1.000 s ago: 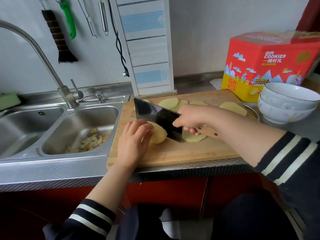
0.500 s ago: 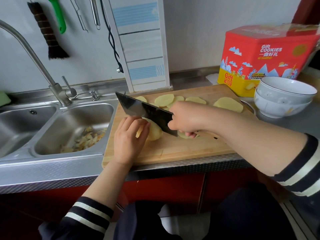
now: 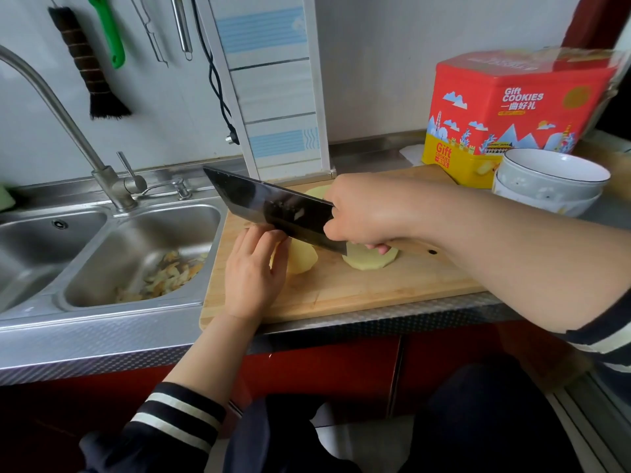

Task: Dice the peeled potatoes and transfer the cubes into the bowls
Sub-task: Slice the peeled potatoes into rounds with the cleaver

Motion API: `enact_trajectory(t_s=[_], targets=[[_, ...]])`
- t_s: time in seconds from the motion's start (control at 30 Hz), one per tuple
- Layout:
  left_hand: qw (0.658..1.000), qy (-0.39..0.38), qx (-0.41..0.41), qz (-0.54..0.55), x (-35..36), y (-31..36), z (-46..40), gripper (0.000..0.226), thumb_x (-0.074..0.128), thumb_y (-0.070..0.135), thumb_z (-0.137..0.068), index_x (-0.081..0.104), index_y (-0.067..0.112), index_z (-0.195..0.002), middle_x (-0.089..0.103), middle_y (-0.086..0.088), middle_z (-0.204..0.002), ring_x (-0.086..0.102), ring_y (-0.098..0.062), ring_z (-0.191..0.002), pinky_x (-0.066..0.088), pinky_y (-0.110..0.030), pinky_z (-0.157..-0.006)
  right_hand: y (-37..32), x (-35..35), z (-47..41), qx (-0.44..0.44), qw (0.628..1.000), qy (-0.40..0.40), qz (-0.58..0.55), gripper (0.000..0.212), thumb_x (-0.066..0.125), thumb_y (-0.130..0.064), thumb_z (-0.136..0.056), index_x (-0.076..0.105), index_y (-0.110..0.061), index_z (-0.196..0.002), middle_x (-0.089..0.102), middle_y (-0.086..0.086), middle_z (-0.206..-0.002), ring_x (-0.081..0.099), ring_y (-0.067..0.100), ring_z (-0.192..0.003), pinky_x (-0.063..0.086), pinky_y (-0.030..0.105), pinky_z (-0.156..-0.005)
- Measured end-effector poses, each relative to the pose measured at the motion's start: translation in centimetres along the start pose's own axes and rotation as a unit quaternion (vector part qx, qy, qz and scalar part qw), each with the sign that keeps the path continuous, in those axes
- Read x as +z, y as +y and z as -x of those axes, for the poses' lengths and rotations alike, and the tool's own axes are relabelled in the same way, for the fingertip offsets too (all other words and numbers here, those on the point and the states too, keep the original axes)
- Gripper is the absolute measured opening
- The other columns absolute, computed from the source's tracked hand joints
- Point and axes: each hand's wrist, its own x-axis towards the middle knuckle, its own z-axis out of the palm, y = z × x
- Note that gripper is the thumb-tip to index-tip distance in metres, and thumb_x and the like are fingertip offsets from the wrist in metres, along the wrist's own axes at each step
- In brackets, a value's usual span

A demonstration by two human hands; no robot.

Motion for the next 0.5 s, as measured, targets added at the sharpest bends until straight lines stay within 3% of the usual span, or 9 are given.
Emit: enact_trajectory(t_s=[0.27,0.4,0.5], targets=[[1.000,-0.010,0.002,0.002,0.0,0.1,-0.1,0.020,0.053,0.015,-0.095,0.065,0.000,-0.096,0.062,-0.014,-0.100,0.056,-0.029,-0.090,0.040,-0.027,-0.078,-0.5,-0.4,-0.4,0.030,0.999,-0.017,0.001,0.023,0.046,-0.009,-0.092,0.054,-0.002,-0.071,0.054,0.011,-0.048,0.046,0.022,-0.033,0.041,0.019,-0.040],[1.000,-0.016,-0.002,0.006,0.1,-0.1,-0.1,0.019,0.053,0.015,-0.095,0.065,0.000,-0.097,0.062,-0.014,-0.101,0.056,-0.030,-0.091,0.041,-0.027,-0.078,-1.0,-0.6,-0.6,0.039,0.999,-0.030,0.006,0.024,0.044,-0.003,-0.092,0.054,0.000,-0.071,0.054,0.014,-0.051,0.046,0.023,-0.036,0.043,0.021,-0.039],[1.000,-0.015,-0.003,0.007,0.2,-0.1,0.0,0.019,0.053,0.015,-0.094,0.065,0.000,-0.096,0.062,-0.014,-0.100,0.056,-0.030,-0.090,0.039,-0.025,-0.079,-1.5,-0.4,-0.7,0.045,0.998,-0.036,0.032,0.021,0.044,-0.003,-0.096,0.058,0.003,-0.082,0.054,0.015,-0.053,0.049,0.024,-0.041,0.043,0.019,-0.036]])
